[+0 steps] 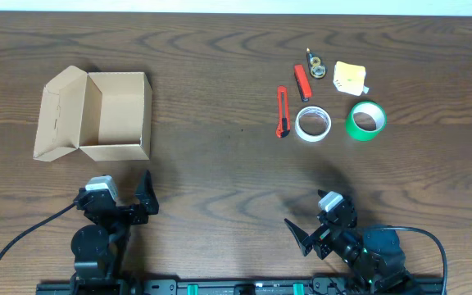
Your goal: Pack container
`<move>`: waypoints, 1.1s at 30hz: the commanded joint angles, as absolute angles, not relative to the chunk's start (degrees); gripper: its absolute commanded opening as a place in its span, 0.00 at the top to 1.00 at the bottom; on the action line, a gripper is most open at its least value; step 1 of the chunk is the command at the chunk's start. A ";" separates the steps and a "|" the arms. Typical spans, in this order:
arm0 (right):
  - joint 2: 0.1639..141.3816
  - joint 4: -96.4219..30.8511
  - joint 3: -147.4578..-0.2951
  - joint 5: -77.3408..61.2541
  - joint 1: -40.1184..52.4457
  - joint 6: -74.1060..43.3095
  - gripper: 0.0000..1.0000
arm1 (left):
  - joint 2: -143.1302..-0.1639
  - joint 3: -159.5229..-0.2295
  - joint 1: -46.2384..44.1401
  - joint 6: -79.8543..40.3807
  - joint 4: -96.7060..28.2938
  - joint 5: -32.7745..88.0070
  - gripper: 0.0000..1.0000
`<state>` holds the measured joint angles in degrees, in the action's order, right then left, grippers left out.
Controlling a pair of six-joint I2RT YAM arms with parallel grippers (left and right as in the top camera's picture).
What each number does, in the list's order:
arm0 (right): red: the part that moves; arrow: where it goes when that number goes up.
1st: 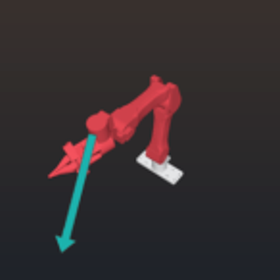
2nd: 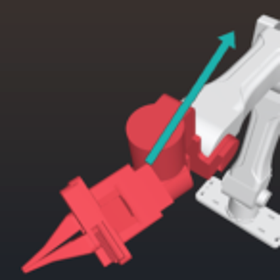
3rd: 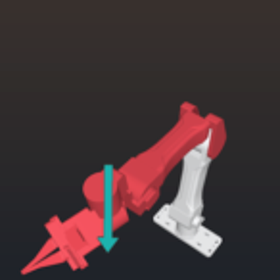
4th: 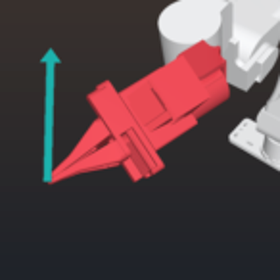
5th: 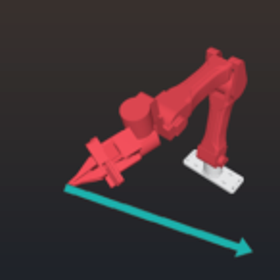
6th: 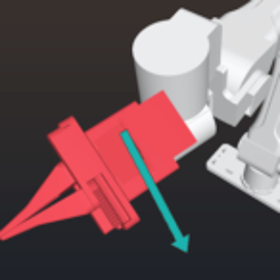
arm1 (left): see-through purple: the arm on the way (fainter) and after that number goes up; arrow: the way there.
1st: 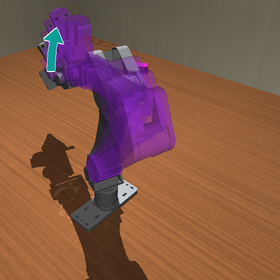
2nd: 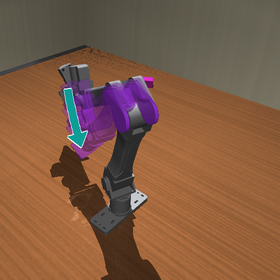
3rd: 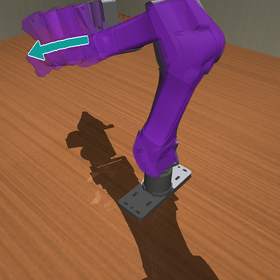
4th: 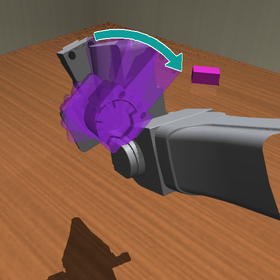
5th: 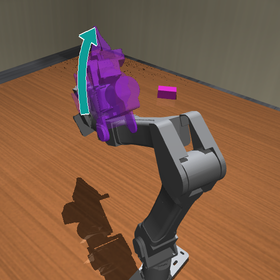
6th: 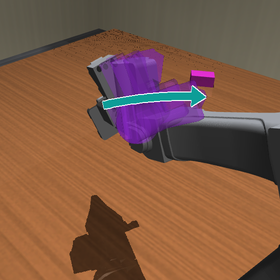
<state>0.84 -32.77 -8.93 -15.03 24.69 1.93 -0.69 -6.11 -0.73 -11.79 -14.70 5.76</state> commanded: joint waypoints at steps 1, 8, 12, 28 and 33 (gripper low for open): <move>0.32 -32.75 -8.73 -15.66 25.10 1.78 0.01 | -0.27 -4.60 -0.38 -11.38 -14.92 5.39 0.05; 0.32 -32.75 -8.73 -15.66 25.10 1.78 0.01 | -0.27 -4.60 -0.40 -11.38 -14.92 5.39 0.05; 0.32 -32.75 -8.73 -15.66 25.10 1.78 0.01 | -0.27 -4.60 -0.38 -11.38 -14.92 5.39 0.04; 0.32 -32.75 -8.73 -15.66 25.10 1.78 0.01 | -4.12 -8.69 -0.40 -10.70 -11.81 12.05 0.05; 0.32 -32.75 -8.73 -15.64 25.10 1.78 0.01 | -14.98 -18.50 -0.38 -5.89 -12.05 11.42 0.05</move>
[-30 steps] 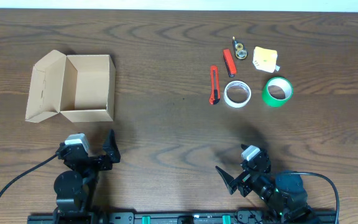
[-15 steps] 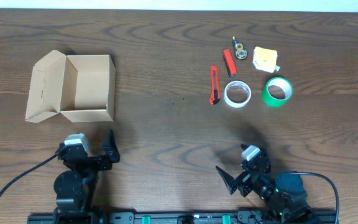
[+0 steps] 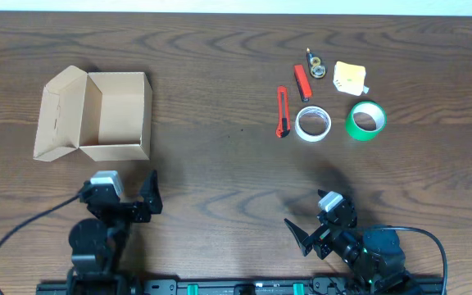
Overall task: Pack container
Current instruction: 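Grasp the cardboard box wall with the left gripper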
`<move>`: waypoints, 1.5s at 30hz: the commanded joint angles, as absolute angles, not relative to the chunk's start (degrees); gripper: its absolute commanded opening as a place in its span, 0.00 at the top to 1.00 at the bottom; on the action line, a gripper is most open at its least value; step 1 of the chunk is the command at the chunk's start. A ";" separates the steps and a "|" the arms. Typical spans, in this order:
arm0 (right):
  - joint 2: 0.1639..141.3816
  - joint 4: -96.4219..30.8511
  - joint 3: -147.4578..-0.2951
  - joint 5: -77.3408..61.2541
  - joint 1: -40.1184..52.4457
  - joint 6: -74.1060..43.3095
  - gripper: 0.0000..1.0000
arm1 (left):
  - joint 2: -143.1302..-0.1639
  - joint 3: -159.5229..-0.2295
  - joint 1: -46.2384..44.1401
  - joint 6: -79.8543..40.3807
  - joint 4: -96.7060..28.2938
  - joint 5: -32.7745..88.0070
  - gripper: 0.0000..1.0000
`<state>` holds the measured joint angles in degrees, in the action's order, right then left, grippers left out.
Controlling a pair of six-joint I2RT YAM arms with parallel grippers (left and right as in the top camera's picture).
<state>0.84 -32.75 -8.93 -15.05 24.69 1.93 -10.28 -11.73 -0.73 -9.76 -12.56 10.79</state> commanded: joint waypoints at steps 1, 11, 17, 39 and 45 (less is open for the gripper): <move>0.32 -32.75 -8.73 -15.66 25.10 1.78 0.01 | -17.65 -20.82 -0.38 -5.39 -12.14 11.40 0.04; 0.32 -32.75 -8.73 -15.66 25.10 1.78 0.01 | -52.27 -45.08 -0.40 -5.13 -12.67 5.26 0.05; 0.32 -32.75 -8.73 -15.66 25.10 1.78 0.01 | -69.84 -55.33 -0.32 -4.67 -12.99 6.17 0.05; 0.32 -32.75 -8.73 -15.66 25.10 1.78 0.01 | -94.48 -56.10 -0.51 -3.16 -5.26 9.91 0.05; 0.32 -32.75 -8.73 -15.66 25.10 1.78 0.01 | -96.27 -56.10 -0.56 -3.18 -4.69 9.89 0.34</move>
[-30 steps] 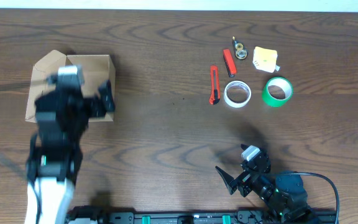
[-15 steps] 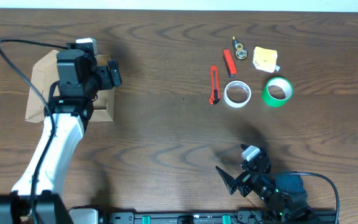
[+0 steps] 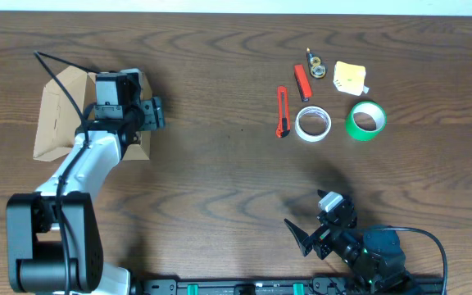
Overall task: Pack container
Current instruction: 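Grasp the cardboard box wall with the left gripper, then drag the box right toward the center and rotate it with the left gripper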
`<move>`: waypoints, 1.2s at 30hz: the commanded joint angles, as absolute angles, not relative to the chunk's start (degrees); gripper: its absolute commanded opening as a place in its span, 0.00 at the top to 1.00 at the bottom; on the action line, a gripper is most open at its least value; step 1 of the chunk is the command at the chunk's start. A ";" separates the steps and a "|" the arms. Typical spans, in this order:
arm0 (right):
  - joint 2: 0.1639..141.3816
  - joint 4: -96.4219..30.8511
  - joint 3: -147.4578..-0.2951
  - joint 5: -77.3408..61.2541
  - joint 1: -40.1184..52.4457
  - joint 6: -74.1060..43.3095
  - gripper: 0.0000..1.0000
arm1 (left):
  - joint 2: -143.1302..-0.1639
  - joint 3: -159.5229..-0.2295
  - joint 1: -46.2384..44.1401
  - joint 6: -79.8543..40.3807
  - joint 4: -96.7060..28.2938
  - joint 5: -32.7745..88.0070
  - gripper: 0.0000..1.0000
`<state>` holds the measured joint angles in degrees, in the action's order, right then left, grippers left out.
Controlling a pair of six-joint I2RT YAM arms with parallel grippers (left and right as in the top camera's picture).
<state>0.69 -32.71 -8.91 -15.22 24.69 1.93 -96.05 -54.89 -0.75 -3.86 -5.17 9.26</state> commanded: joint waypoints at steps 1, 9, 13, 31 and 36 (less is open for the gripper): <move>0.32 -32.75 -8.73 -15.66 25.10 1.78 0.01 | -96.20 -56.10 -0.56 -3.20 -4.21 9.91 0.43; 0.32 -32.75 -8.73 -15.64 25.10 1.78 0.01 | -96.20 -56.31 -1.83 -2.87 -3.99 8.43 0.95; 0.32 -32.75 -8.73 -15.66 25.10 1.78 0.01 | -96.20 -56.99 -4.45 2.13 -4.36 8.60 0.94; 0.32 -32.75 -8.73 -15.66 25.10 1.78 0.01 | -95.77 -63.55 -29.12 48.25 -10.96 17.58 0.95; 0.32 -32.75 -8.73 -15.66 25.10 1.78 0.01 | -95.77 -63.55 -30.85 51.40 -14.90 18.98 0.94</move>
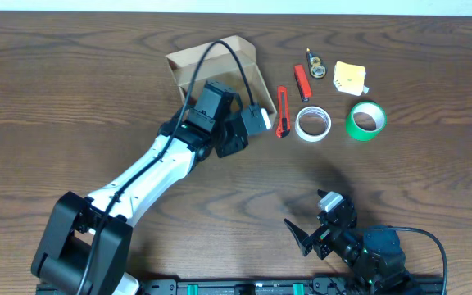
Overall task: Pack container
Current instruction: 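Drag the box right toward the center and rotate it with the left gripper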
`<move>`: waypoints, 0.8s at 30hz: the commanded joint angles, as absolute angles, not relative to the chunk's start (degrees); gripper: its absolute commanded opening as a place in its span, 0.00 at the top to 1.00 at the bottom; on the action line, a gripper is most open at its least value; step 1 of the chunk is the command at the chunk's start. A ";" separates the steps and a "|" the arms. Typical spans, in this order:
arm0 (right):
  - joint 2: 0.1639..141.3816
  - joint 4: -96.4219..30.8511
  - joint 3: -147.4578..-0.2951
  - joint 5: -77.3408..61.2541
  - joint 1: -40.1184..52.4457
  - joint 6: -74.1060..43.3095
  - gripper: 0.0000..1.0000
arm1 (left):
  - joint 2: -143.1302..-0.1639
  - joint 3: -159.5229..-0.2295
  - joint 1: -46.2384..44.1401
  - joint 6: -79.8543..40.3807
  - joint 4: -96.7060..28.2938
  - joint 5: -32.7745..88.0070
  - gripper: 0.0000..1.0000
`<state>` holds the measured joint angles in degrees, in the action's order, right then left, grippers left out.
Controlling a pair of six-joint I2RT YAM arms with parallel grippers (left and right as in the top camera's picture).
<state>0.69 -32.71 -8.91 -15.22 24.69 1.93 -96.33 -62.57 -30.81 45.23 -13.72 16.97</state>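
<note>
The open cardboard box (220, 61) sits at the table's middle back, just left of the loose items. My left gripper (251, 115) reaches across to the box's near right corner and is shut on its wall; the wrist covers most of the fingers. Right of the box lie a red utility knife (283, 111), a smaller red tool (302, 82), a white tape roll (312, 124), a green tape roll (365, 120), a yellow pad (350, 77) and a small brass piece (315, 65). My right gripper (298, 233) rests open near the front edge, holding nothing.
The left arm (146, 176) stretches diagonally from the front left to the box, its black cable looping over the box. The knife lies very close to the box's right wall. The wooden table (72, 98) shows bare wood on the left.
The box was at the far left with my left gripper at its right wall; now box and gripper are at the middle back beside the red knife, the box turned. The right arm is unchanged.
Both grippers first rested at the front edge with the box at the far left. The left gripper shifted slightly, then was at the box's right wall. Now the box stands next to the items with the left gripper on it.
</note>
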 commanded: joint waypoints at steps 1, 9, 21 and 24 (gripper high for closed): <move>0.32 -32.75 -8.73 -15.66 25.10 1.78 0.01 | -95.77 -63.55 -30.81 52.25 -16.16 20.38 0.94; 0.32 -32.75 -8.73 -15.66 25.10 1.78 0.01 | -95.77 -63.55 -30.76 55.35 -21.67 22.04 0.94; 0.32 -32.75 -8.73 -15.66 25.10 1.78 0.01 | -95.72 -63.70 -30.72 58.06 -25.36 21.91 0.94; 0.32 -32.75 -8.73 -15.66 25.10 1.78 0.01 | -95.66 -63.96 -30.68 57.32 -25.36 21.87 0.88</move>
